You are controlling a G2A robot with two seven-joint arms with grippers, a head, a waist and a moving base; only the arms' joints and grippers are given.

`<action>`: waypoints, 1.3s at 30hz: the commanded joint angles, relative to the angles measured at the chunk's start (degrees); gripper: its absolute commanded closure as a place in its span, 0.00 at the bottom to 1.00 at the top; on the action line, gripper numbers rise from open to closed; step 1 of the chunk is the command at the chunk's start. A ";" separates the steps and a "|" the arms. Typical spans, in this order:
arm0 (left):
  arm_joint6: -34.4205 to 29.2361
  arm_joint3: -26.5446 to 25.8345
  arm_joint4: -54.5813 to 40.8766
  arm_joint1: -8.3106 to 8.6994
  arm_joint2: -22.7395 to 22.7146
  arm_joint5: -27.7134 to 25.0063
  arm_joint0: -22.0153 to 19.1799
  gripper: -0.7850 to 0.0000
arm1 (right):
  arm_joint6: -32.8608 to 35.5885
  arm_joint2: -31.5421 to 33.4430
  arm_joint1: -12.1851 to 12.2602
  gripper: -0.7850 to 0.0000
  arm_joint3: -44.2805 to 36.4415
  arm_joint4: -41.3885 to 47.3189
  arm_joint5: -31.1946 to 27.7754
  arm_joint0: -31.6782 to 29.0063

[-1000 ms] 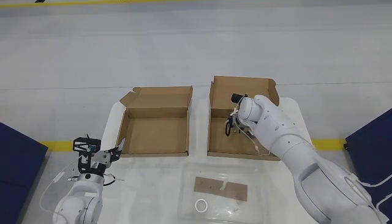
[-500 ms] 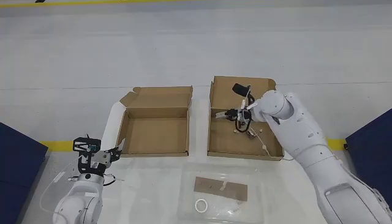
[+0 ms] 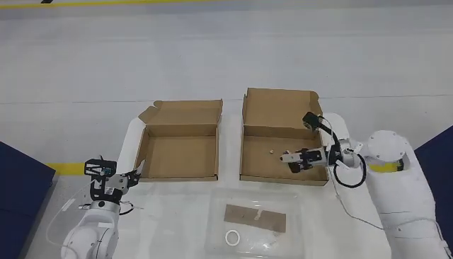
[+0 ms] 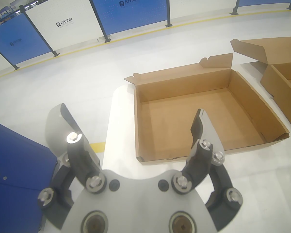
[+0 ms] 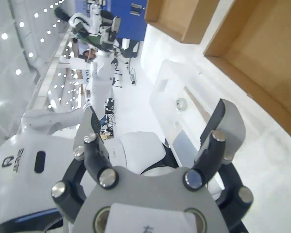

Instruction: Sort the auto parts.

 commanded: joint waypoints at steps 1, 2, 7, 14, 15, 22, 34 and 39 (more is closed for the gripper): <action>0.00 0.00 0.00 0.00 0.00 0.00 0.00 0.00 | -0.11 0.34 1.08 0.00 -0.51 4.66 -2.06 -1.89; 0.00 0.00 0.00 0.00 0.00 0.00 0.00 0.00 | -0.11 0.48 1.74 0.00 -0.85 6.54 -3.04 -2.83; 0.00 0.00 0.00 0.00 0.00 0.00 0.00 0.00 | -0.11 -0.19 4.08 0.00 -2.59 13.16 -7.29 -5.63; 0.00 0.00 0.00 0.00 0.00 0.00 0.00 0.00 | -0.11 -0.19 4.08 0.00 -2.59 13.16 -7.29 -5.63; 0.00 0.00 0.00 0.00 0.00 0.00 0.00 0.00 | -0.11 -0.19 4.08 0.00 -2.59 13.16 -7.29 -5.63; 0.00 0.00 0.00 0.00 0.00 0.00 0.00 0.00 | -0.11 -0.19 4.08 0.00 -2.59 13.16 -7.29 -5.63; -4.70 -6.84 1.20 0.46 1.08 -9.82 2.35 0.00 | -0.11 -0.19 4.08 0.00 -2.59 13.16 -7.29 -5.63; -6.21 -8.31 1.14 0.56 0.72 -11.00 2.72 0.00 | -0.11 -0.19 4.08 0.00 -2.59 13.16 -7.29 -5.63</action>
